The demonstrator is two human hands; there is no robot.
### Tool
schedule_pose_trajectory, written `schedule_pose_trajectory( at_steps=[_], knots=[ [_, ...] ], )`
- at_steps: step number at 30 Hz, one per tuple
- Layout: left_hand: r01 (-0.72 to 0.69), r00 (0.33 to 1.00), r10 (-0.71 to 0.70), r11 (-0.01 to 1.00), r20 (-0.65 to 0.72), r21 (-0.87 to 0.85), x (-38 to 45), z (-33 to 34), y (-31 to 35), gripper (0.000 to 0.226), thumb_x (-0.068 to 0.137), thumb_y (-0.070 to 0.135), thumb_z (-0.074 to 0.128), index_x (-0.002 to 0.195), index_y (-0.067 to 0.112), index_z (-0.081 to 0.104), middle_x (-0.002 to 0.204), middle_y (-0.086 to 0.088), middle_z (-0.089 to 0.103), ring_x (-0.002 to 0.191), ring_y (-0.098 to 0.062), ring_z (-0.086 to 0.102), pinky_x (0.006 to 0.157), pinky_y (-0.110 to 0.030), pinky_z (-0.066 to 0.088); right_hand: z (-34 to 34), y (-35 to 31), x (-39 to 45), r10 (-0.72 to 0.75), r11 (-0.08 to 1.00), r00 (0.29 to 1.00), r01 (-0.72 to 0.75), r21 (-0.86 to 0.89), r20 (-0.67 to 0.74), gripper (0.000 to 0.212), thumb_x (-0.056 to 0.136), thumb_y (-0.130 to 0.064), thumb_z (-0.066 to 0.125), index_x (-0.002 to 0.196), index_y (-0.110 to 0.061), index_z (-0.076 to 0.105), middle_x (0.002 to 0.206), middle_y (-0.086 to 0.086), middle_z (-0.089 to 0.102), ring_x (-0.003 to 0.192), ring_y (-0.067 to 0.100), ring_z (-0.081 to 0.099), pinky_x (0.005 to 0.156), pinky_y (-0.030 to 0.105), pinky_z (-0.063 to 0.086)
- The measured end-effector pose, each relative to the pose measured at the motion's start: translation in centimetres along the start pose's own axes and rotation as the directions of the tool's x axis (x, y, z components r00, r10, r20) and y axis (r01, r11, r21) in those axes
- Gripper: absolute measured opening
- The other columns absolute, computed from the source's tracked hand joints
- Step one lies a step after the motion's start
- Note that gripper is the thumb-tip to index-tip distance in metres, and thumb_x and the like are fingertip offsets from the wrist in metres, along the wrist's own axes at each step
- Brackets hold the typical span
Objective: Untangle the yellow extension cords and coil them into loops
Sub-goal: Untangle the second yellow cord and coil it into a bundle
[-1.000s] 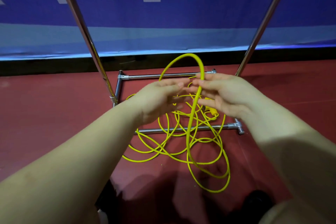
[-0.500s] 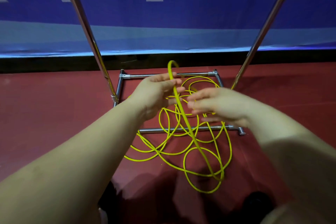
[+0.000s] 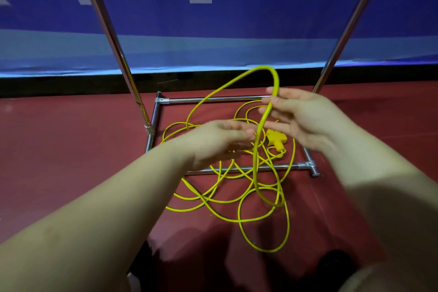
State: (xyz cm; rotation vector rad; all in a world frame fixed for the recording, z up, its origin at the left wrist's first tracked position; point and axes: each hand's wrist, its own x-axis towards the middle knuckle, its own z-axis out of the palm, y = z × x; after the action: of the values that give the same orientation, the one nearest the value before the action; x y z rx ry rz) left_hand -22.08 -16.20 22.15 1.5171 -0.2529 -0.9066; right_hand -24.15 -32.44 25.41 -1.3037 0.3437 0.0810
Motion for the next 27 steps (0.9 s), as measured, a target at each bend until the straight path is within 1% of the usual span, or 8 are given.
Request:
schedule_pose_trajectory(
  at_steps=[4,8,11,14,16,19,22,27],
  knots=[
    [-0.021,0.999,0.022,1.0,0.046,-0.021,0.1,0.7,-0.3,0.017,0.096,0.012,0.047,0.1,0.021,0.061,0.094,0.007,0.068,0.095,-0.012,0.058,0.085,-0.024,0.044,-0.5,-0.5,0.3,-0.046,0.989,0.996,0.055,0.134,-0.072,0.013,0.092,-0.002,0.05,0.096,-0.012,0.057,0.084,0.002,0.064,0.062,0.006,0.069,0.053,0.024,0.056],
    [-0.098,0.995,0.096,0.994,-0.037,-0.054,0.3,0.4,-0.2,0.021,0.095,0.004,0.046,0.094,0.019,0.061,0.082,0.006,0.069,0.081,-0.009,0.064,0.076,-0.022,0.052,-0.4,-0.2,0.3,-0.025,0.996,1.0,0.025,0.089,0.001,0.022,0.091,-0.007,0.053,0.112,-0.011,0.054,0.09,0.005,0.066,0.082,0.015,0.068,0.061,0.028,0.059],
    [-0.154,0.976,0.121,0.971,-0.183,-0.184,0.6,-0.2,0.3,0.019,0.096,0.003,0.045,0.093,0.017,0.059,0.079,0.003,0.066,0.07,-0.008,0.063,0.065,-0.024,0.055,-0.6,0.6,0.0,0.071,0.976,0.994,-0.051,-0.213,0.087,0.029,0.088,-0.014,0.059,0.116,-0.016,0.054,0.103,0.006,0.065,0.094,0.018,0.065,0.073,0.033,0.056],
    [-0.241,0.94,0.149,0.927,-0.308,-0.287,0.7,-1.3,0.9,0.018,0.096,0.005,0.045,0.094,0.017,0.059,0.075,0.004,0.067,0.064,-0.005,0.065,0.065,-0.027,0.056,-0.4,2.1,-0.6,0.184,0.76,0.962,-0.009,-0.65,0.202,0.028,0.084,-0.021,0.065,0.111,-0.022,0.059,0.105,0.002,0.067,0.103,0.018,0.063,0.089,0.036,0.05],
    [-0.289,0.921,0.166,0.898,-0.353,-0.331,0.7,-2.0,1.3,0.017,0.096,0.006,0.046,0.095,0.017,0.059,0.074,0.005,0.068,0.064,-0.005,0.067,0.064,-0.028,0.057,-0.2,2.9,-0.8,0.219,0.653,0.945,0.045,-0.756,0.245,0.032,0.083,-0.019,0.067,0.113,-0.02,0.056,0.107,0.003,0.064,0.104,0.019,0.062,0.095,0.034,0.047],
    [-0.332,0.909,0.179,0.857,-0.377,-0.393,0.4,-2.6,2.0,0.016,0.095,0.004,0.047,0.098,0.014,0.06,0.08,0.002,0.068,0.066,-0.007,0.068,0.062,-0.028,0.058,0.0,3.2,-0.7,0.146,0.667,0.949,0.113,-0.736,0.278,0.032,0.082,-0.012,0.068,0.108,-0.023,0.053,0.104,0.002,0.062,0.088,0.013,0.061,0.081,0.022,0.047],
    [-0.345,0.918,0.193,0.82,-0.347,-0.457,0.2,-2.6,2.3,0.019,0.095,0.002,0.045,0.101,0.013,0.06,0.088,0.0,0.07,0.072,-0.009,0.07,0.066,-0.027,0.059,0.4,3.1,-0.4,0.01,0.697,0.959,0.195,-0.69,0.282,0.021,0.081,-0.008,0.069,0.091,-0.023,0.057,0.089,0.001,0.061,0.076,0.012,0.058,0.068,0.015,0.047],
    [-0.244,0.958,0.18,0.918,-0.222,-0.313,0.0,-2.2,1.9,0.021,0.095,0.009,0.045,0.112,0.017,0.055,0.101,0.0,0.069,0.091,-0.013,0.067,0.087,-0.028,0.051,0.9,1.6,-0.4,-0.044,0.906,0.983,0.114,-0.408,0.176,0.014,0.087,-0.006,0.06,0.089,-0.02,0.059,0.077,-0.005,0.062,0.07,0.003,0.063,0.059,0.025,0.058]
  ],
)
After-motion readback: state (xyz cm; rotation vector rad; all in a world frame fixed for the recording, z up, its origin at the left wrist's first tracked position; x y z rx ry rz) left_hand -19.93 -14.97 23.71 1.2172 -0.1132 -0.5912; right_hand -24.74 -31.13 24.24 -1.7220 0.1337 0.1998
